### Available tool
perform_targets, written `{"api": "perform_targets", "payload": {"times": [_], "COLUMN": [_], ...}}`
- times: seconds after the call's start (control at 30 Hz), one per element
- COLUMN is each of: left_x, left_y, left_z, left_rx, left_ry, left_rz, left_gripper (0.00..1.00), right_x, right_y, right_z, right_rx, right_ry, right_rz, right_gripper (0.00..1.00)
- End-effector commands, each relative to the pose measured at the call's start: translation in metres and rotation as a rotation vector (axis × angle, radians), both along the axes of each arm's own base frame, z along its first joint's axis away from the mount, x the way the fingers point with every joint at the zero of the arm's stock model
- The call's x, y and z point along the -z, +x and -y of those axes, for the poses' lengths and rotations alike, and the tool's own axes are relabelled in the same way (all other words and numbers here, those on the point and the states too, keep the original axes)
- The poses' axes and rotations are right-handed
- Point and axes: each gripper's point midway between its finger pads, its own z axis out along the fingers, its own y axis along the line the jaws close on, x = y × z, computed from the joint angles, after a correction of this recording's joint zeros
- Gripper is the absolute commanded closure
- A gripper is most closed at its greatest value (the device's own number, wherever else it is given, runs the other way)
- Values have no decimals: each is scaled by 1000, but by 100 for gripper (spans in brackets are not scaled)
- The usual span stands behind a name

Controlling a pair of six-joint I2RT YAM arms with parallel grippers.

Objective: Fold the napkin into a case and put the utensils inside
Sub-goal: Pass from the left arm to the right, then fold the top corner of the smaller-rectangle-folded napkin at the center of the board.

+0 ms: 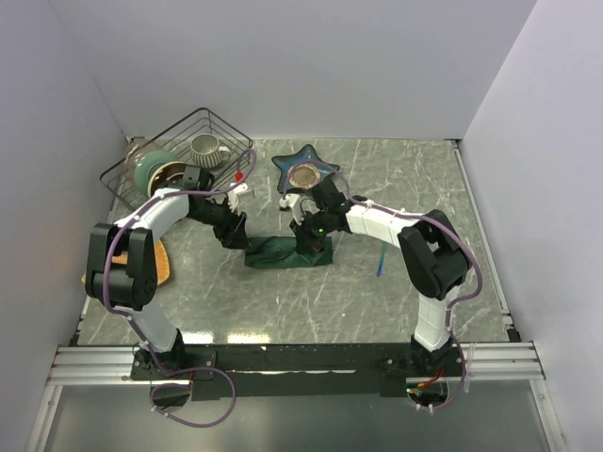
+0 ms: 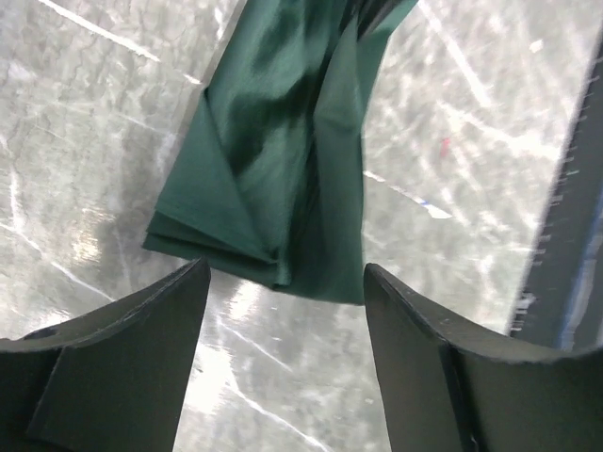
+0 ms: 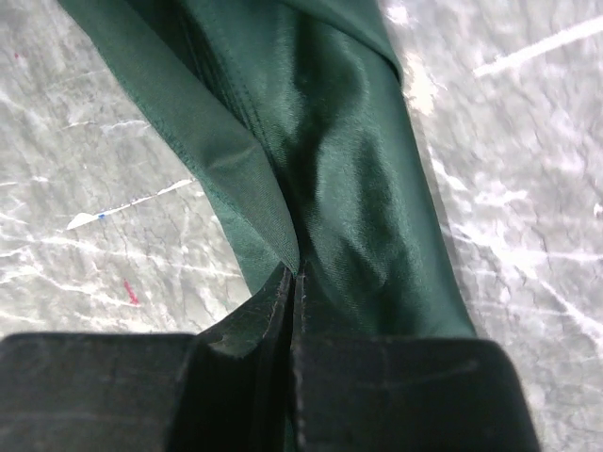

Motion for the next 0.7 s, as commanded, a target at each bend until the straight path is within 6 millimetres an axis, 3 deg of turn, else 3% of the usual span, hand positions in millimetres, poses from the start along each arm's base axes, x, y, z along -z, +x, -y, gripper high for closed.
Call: {"api": "perform_targets", "payload": {"times": [0.0,0.37,0.67], "left_x": [1,12,12], "left_y": [12,-4,-18], "left_z": [8,39,38], "left_rx": [70,217,308], "left_ry": [20,45,41], "left_rz": [184,252,226], "left_gripper": [28,30,32], "right_x": [-13,-8,-3], "right_y": [3,10,16], "right_z": [-2,5,10], "right_rx": [29,92,142], "right_ry": [60,70,71], "right_rz": [-102,-188,-239], "right_gripper": [100,100,100]}}
